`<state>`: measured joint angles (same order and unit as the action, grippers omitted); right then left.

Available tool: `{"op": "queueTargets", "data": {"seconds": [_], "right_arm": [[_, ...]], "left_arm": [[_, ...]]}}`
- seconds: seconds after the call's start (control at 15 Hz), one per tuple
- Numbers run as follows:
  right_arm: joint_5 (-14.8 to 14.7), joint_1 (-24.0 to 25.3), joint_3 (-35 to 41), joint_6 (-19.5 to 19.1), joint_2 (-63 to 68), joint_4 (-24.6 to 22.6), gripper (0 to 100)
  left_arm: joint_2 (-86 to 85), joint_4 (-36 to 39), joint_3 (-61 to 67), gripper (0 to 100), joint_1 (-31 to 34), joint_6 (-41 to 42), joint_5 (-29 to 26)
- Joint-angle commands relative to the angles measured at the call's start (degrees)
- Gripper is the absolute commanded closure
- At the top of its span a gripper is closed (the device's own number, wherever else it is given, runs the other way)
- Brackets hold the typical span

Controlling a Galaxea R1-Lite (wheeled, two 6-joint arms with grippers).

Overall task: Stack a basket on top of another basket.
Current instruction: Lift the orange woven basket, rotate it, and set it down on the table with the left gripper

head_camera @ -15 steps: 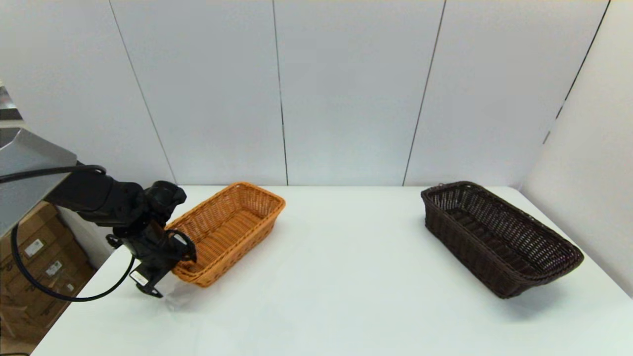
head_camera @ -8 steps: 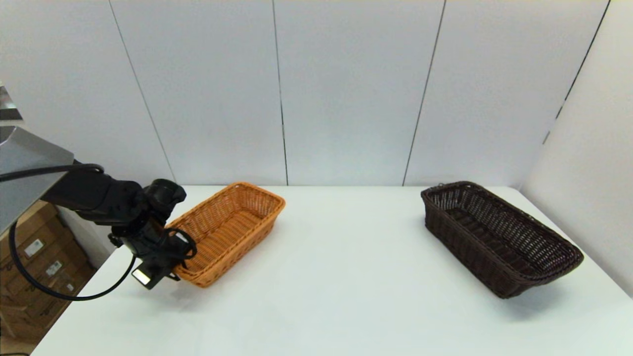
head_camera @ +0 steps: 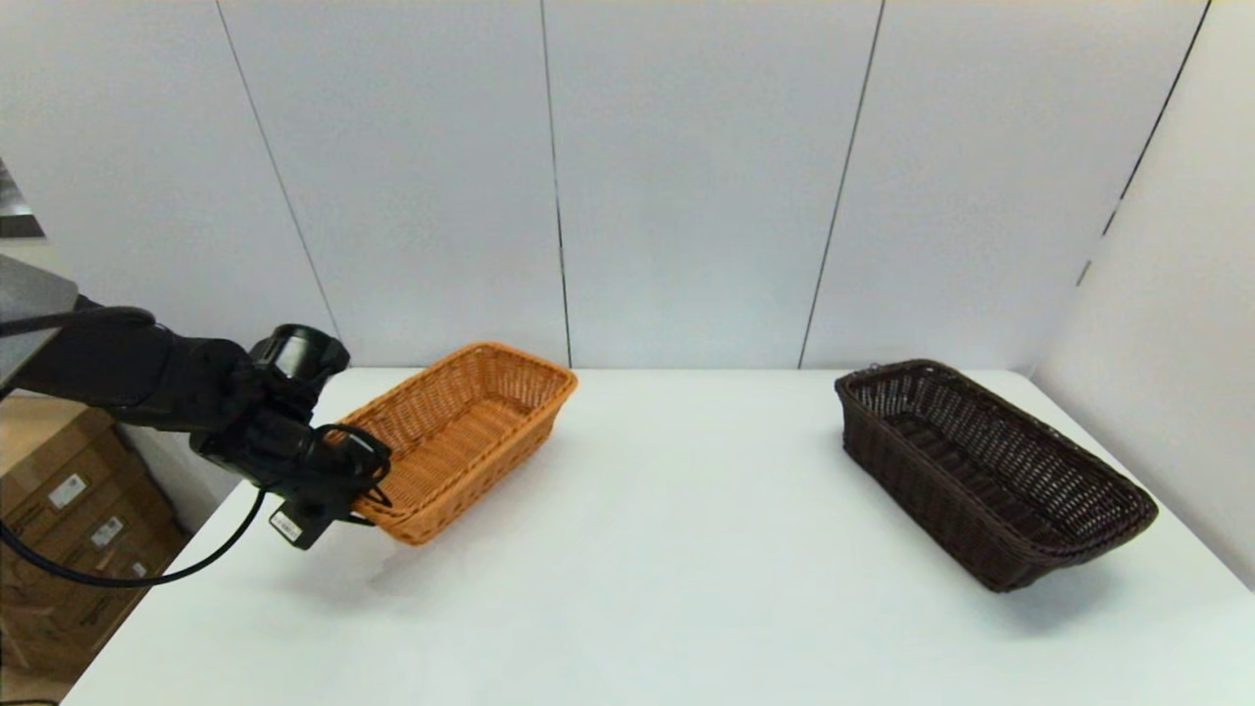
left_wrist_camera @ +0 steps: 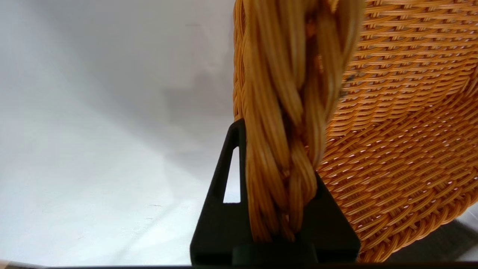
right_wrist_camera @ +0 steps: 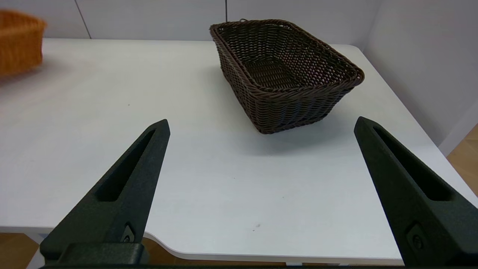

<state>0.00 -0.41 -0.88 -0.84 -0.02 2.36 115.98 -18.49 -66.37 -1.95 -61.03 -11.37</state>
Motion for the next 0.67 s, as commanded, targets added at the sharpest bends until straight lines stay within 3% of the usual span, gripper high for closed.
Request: {"op": "queueTargets", "data": {"seconds": [0.07, 0.27, 0.67], "right_arm": [[0.09, -0.02, 0.0, -0.21, 0.02, 0.01, 0], [0.26, -0.02, 0.0, -0.3, 0.02, -0.08, 0], [0.26, -0.02, 0.0, -0.39, 0.02, 0.01, 0]], "left_arm": [[-6.21, 4.78, 2.91, 100, -0.07, 1.0, -2.69], [-7.26, 6.28, 3.79, 100, -0.16, 1.7, -5.68], [-6.82, 3.82, 3.79, 100, -8.68, 15.94, -5.5]]}}
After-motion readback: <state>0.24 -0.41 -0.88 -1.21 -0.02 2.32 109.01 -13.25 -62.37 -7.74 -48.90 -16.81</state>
